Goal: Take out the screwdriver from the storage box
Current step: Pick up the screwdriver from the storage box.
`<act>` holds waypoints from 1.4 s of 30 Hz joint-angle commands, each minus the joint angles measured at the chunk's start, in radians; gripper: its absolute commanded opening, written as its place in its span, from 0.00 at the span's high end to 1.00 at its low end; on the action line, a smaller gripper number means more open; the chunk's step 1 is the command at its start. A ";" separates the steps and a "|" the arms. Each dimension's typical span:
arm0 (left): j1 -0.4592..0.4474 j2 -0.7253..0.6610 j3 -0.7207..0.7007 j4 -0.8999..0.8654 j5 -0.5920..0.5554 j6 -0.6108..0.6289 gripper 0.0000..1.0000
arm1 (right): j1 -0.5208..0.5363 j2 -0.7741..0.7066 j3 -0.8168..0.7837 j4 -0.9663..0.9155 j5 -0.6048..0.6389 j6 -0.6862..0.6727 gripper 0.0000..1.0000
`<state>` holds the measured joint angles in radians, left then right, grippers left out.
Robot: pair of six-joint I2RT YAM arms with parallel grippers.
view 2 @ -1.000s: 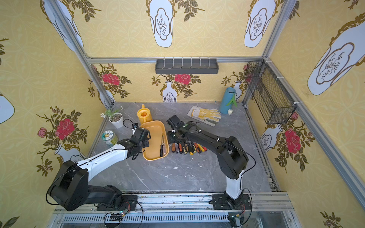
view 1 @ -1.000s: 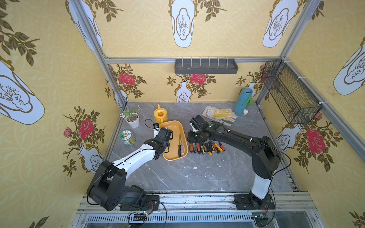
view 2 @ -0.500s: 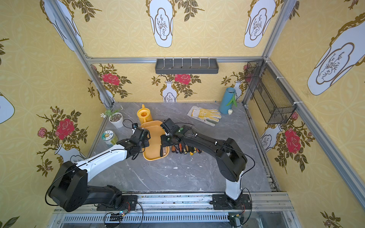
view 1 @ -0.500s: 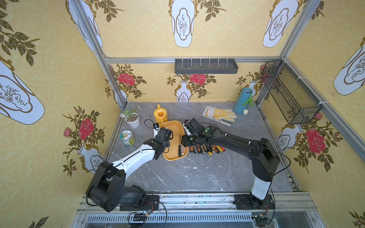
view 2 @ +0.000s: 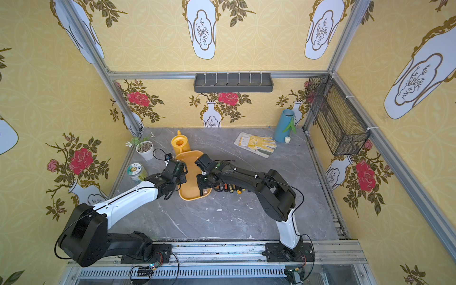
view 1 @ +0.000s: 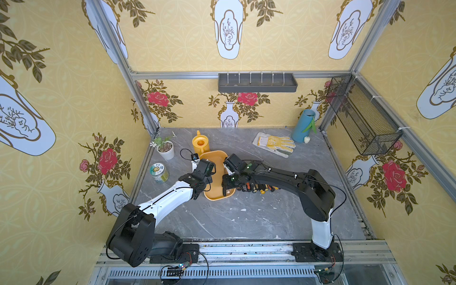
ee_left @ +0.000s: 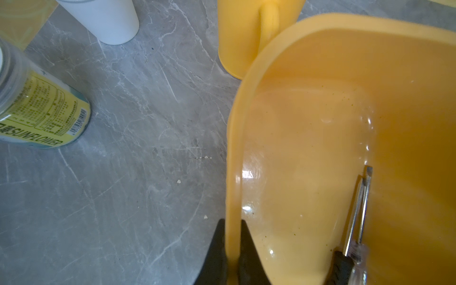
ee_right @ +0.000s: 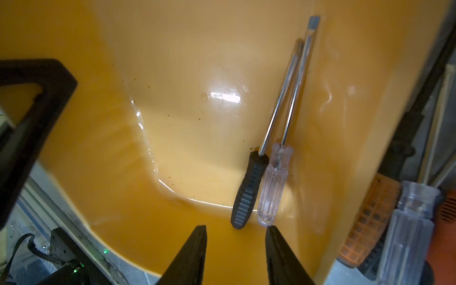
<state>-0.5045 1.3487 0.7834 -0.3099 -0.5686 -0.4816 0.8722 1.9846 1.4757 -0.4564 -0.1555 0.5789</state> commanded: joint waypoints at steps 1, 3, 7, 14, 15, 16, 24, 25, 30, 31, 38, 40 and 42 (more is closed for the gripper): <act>0.000 -0.001 0.001 -0.003 0.002 -0.002 1.00 | 0.007 0.022 0.007 0.036 -0.007 0.027 0.57; 0.000 -0.001 0.001 -0.001 0.004 -0.002 1.00 | 0.006 0.035 0.010 0.040 -0.009 0.029 0.57; 0.000 0.002 -0.001 0.001 0.008 -0.008 1.00 | 0.006 0.067 0.027 0.042 -0.014 0.033 0.57; 0.000 -0.007 -0.007 0.000 0.007 -0.010 1.00 | 0.006 0.097 0.039 0.056 -0.016 0.042 0.58; 0.000 -0.007 -0.008 0.001 0.006 -0.010 1.00 | 0.006 0.100 0.042 0.056 -0.015 0.043 0.58; 0.000 -0.007 -0.008 0.001 0.008 -0.010 1.00 | 0.004 0.105 0.046 0.055 -0.015 0.044 0.58; 0.000 -0.004 -0.006 0.001 0.009 -0.009 1.00 | 0.004 0.142 0.082 0.028 0.001 0.036 0.59; 0.001 -0.005 -0.006 0.001 0.009 -0.009 1.00 | 0.004 0.145 0.088 0.020 0.009 0.034 0.59; 0.000 -0.005 -0.008 -0.001 0.007 -0.006 1.00 | 0.003 0.156 0.095 0.005 0.048 0.033 0.60; 0.001 -0.005 -0.008 0.000 0.006 -0.007 1.00 | 0.002 0.158 0.096 0.004 0.057 0.035 0.61; 0.000 0.000 -0.005 0.000 0.005 -0.003 1.00 | 0.004 0.164 0.082 0.007 0.110 0.064 0.67; 0.000 0.001 -0.004 0.002 0.005 -0.002 1.00 | 0.004 0.167 0.072 0.023 0.114 0.074 0.69; 0.000 -0.001 -0.001 0.001 0.006 -0.002 1.00 | 0.004 0.172 0.065 0.036 0.111 0.082 0.73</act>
<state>-0.5045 1.3434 0.7815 -0.3073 -0.5541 -0.4908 0.8768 2.1418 1.5528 -0.4152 -0.0883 0.6384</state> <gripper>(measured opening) 0.102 0.284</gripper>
